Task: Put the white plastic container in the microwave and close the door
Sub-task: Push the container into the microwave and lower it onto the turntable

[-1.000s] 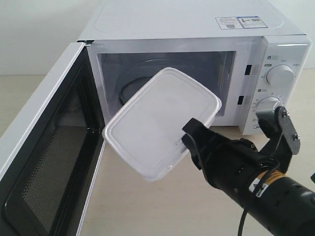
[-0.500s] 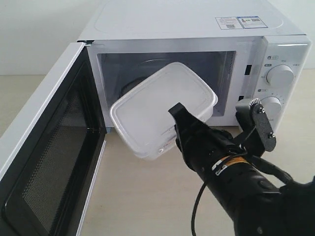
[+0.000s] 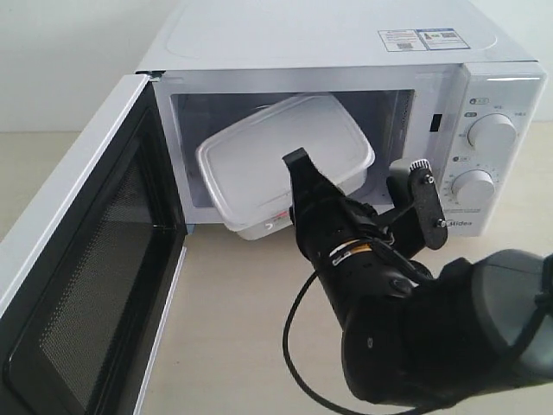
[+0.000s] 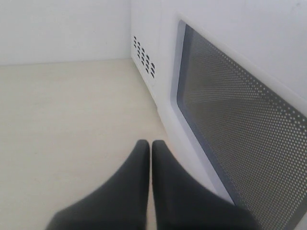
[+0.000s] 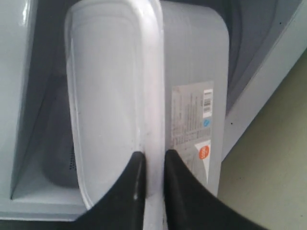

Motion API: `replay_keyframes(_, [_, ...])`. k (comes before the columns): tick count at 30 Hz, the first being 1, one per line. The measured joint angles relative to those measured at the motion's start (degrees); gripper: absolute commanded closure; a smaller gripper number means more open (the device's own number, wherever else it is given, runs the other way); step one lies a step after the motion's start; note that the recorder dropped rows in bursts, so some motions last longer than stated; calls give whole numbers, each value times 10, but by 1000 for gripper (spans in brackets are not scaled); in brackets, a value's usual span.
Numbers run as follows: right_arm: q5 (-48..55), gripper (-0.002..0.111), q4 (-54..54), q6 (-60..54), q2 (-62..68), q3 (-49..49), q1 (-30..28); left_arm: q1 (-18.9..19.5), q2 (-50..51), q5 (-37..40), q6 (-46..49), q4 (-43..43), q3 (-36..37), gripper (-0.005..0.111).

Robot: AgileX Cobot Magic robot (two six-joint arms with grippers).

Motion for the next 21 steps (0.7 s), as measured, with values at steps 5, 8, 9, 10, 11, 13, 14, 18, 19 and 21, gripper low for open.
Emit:
replay_keyframes(5, [0,109,-2,12,13,-12,-20,0,0,0,0,0,0,103])
replay_keyframes(8, [1,109,-10,19,22,-17,-32,0,0,0,0,0,0,103])
replay_keyframes(9, [1,109,-13,24,26,-19,-36,0,0,0,0,0,0,103])
replay_keyframes(10, [1,109,-16,28,29,-24,-39,0,0,0,0,0,0,103])
replay_keyframes(11, [1,109,-18,33,31,-27,-42,0,0,0,0,0,0,103])
replay_keyframes(13, [1,109,-21,36,39,-35,-47,0,0,0,0,0,0,103])
replay_keyframes(14, [1,109,-23,38,41,-38,-48,0,0,0,0,0,0,103])
replay_keyframes(18, [1,109,-37,45,53,-59,-54,0,0,0,0,0,0,103])
replay_keyframes(19, [1,109,-39,48,57,-65,-55,0,0,0,0,0,0,103])
replay_keyframes(21, [2,109,-43,49,64,-76,-56,0,0,0,0,0,0,103])
